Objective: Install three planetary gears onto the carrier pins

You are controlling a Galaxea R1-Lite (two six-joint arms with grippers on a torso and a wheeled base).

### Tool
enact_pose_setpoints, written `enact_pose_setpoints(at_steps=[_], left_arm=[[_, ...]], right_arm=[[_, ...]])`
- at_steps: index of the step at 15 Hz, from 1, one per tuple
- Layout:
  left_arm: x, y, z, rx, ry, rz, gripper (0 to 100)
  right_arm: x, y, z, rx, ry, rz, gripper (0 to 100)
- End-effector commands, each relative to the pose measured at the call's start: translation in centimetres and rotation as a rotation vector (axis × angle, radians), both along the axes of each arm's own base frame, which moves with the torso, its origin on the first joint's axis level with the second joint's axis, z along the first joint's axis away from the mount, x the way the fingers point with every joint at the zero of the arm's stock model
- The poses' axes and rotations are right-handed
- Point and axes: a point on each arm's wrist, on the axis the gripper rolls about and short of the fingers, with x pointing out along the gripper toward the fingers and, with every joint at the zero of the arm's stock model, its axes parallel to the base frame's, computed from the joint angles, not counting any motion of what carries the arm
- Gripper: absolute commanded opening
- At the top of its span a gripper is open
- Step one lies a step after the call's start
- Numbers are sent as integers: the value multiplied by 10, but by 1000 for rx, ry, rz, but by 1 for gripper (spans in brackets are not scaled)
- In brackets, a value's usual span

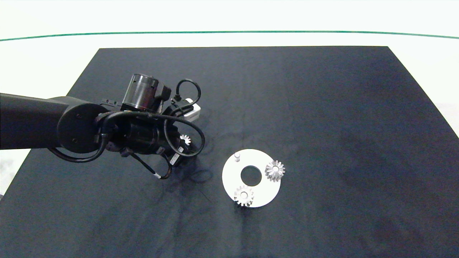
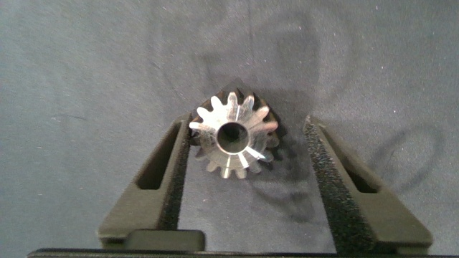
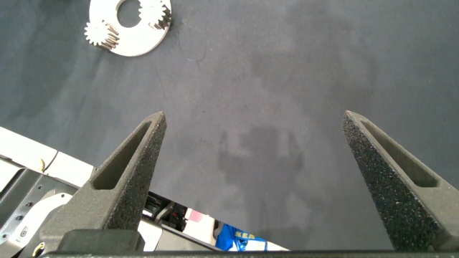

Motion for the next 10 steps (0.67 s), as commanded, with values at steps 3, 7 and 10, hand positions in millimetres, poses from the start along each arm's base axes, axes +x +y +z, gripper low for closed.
enact_pose_setpoints(at_steps=[3,7,10], left_arm=[[1,0,-1,3,0,1,50],[2,0,-2,2,-3,-2,42],[2,0,-2,2,-5,-1,36]], right_arm=[[0,0,0,-4,4,-1,100],[0,0,0,-3,3,-1,100],[0,0,0,-3,3,-1,100]])
